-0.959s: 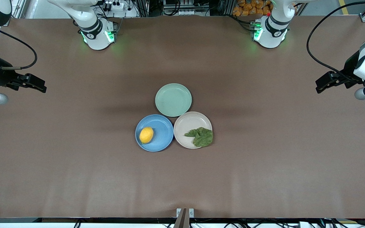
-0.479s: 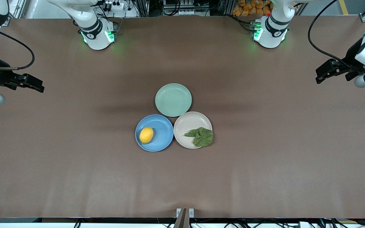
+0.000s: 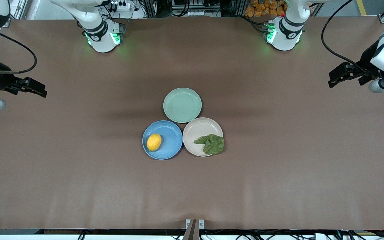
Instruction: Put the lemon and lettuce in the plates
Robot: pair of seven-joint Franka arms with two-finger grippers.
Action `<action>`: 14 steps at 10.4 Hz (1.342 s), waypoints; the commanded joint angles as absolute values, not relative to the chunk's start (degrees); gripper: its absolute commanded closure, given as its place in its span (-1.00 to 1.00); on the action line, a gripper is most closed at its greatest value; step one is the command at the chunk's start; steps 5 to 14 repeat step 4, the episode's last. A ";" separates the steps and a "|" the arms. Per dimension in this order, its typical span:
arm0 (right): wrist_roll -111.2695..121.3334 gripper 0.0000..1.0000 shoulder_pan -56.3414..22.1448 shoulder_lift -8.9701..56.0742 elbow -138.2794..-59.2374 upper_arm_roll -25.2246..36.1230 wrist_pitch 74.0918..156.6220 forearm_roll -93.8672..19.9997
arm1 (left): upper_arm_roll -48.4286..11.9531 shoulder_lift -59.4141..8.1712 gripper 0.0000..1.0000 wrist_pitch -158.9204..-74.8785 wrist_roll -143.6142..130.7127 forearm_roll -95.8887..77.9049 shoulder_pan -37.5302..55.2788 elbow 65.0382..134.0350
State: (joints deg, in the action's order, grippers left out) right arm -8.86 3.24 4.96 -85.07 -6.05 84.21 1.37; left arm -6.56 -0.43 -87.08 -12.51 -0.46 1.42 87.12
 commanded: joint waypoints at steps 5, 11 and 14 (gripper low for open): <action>-8.53 -1.00 1.67 3.34 -86.66 -4.75 84.37 1.41 | -6.59 -0.35 -1.00 -87.63 -10.63 -0.36 0.97 87.28; -8.53 -1.00 1.67 3.34 -86.66 -4.75 84.37 1.41 | -6.59 -0.35 -1.00 -87.63 -10.63 -0.36 0.97 87.28; -8.53 -1.00 1.67 3.34 -86.66 -4.75 84.37 1.41 | -6.59 -0.35 -1.00 -87.63 -10.63 -0.36 0.97 87.28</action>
